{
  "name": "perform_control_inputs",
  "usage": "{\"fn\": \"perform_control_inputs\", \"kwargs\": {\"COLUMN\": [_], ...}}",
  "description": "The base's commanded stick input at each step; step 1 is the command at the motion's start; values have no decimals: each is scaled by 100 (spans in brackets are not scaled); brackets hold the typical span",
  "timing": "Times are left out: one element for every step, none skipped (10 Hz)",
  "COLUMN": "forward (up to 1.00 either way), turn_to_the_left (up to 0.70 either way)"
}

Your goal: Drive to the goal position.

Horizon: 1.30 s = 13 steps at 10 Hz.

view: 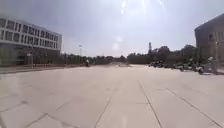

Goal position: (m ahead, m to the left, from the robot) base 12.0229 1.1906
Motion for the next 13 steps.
{"fn": "perform_control_inputs", "kwargs": {"forward": [70,70,70,70,70,70,70,70,70,70,70,70,70], "turn_to_the_left": [0,0,0,0,0,0,0,0,0,0,0,0,0]}}
